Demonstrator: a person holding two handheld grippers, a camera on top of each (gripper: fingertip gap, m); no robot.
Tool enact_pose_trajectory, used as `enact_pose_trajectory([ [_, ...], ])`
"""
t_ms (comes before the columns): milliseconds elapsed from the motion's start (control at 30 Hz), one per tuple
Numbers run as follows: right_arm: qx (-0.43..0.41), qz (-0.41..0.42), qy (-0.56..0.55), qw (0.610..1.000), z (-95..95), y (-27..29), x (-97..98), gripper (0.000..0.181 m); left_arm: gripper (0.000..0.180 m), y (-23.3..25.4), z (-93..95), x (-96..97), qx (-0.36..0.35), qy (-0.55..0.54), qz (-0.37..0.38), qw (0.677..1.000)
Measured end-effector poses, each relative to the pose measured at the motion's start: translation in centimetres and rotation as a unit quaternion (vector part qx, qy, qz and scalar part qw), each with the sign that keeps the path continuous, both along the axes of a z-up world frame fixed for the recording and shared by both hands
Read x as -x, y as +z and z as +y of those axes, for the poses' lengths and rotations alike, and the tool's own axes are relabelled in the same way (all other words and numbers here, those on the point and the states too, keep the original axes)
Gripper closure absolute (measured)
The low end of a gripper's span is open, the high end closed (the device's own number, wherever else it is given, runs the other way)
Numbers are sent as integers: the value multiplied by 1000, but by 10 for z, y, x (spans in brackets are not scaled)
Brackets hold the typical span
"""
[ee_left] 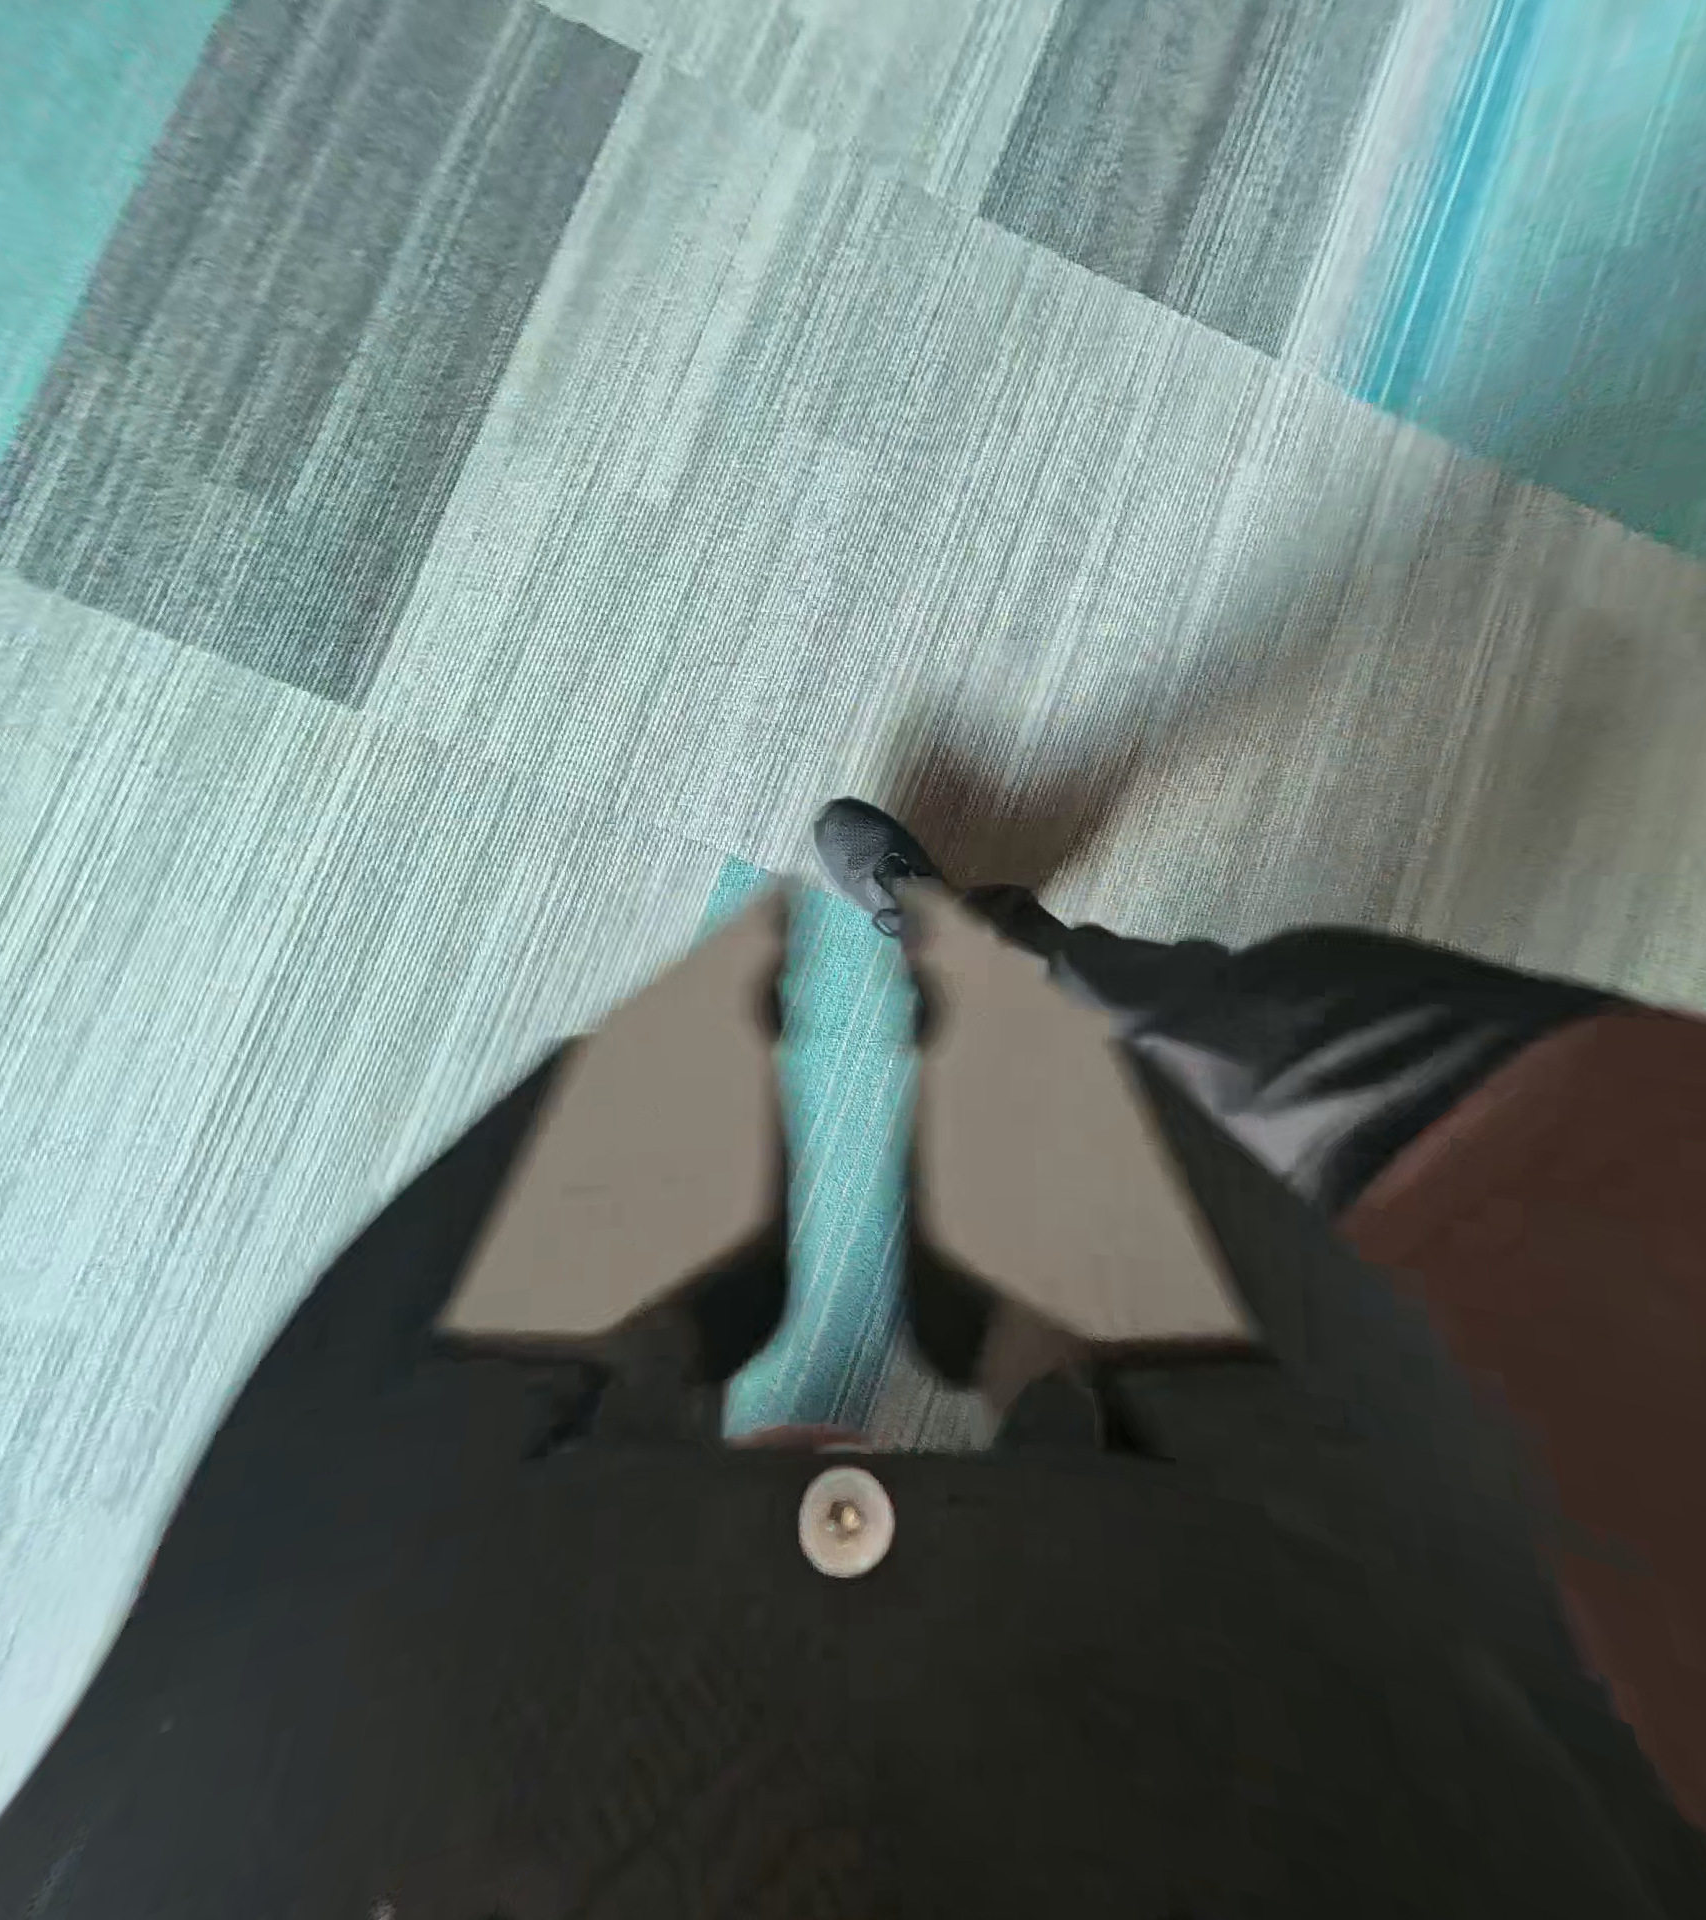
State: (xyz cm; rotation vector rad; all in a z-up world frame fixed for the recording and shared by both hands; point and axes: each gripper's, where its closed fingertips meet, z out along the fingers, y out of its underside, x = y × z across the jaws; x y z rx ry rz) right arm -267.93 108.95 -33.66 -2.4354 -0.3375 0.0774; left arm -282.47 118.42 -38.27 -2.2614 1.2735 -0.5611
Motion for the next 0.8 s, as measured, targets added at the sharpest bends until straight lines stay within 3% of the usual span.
enact_pose_trajectory([
  [33, 0, 8, 40, 999, 41, -4, -4, 177, 180, -1, 34, -1, -5, 1, -5, 1000],
  [67, -3, 12, 63, 998, 85, -4, -11, 181, 180, -3, 71, 3, -17, 26, 7, 1000],
  [133, -14, 48, 97, 994, 176, 12, -17, 180, 180, 0, 130, 4, -2, 51, 14, 999],
  [167, -20, 64, 103, 992, 223, 24, -20, 150, 176, 3, 160, 5, 8, 66, 12, 998],
  [267, 13, 69, 163, 984, 341, 51, -22, 171, 179, 13, 247, 15, 47, 117, 15, 992],
  [333, -15, 39, 202, 978, 424, 69, -22, 181, 180, 18, 319, 23, 14, 155, -6, 988],
  [367, -27, 28, 214, 976, 468, 73, -22, 176, 180, 14, 356, 26, 4, 169, -15, 986],
  [400, -31, 15, 209, 977, 513, 71, -26, 138, 180, 7, 392, 27, 1, 178, -32, 983],
  [433, -23, 1, 203, 979, 556, 64, -29, 143, 168, -2, 428, 25, 9, 182, -50, 982],
  [467, -7, -2, 218, 976, 591, 55, -28, 147, 173, -13, 464, 23, 23, 184, -63, 981],
  [500, 0, -6, 221, 975, 628, 48, -28, 181, 180, -22, 501, 20, 28, 179, -68, 981],
  [567, -8, -5, 185, 983, 702, 38, -30, 181, 180, -35, 584, 18, 9, 165, -58, 984],
  [600, -3, -2, 158, 987, 735, 33, -33, 167, 180, -38, 624, 12, 19, 147, -62, 987],
  [667, 37, -5, 111, 993, 793, 17, -44, 177, 143, -35, 698, 1, 68, 106, -64, 990],
  [733, 58, 0, 119, 991, 848, 11, -45, 181, 157, -25, 778, -3, 68, 84, -44, 993],
  [800, 64, -16, 100, 993, 913, 6, -59, 181, 152, -13, 860, -8, 47, 70, -20, 996],
])
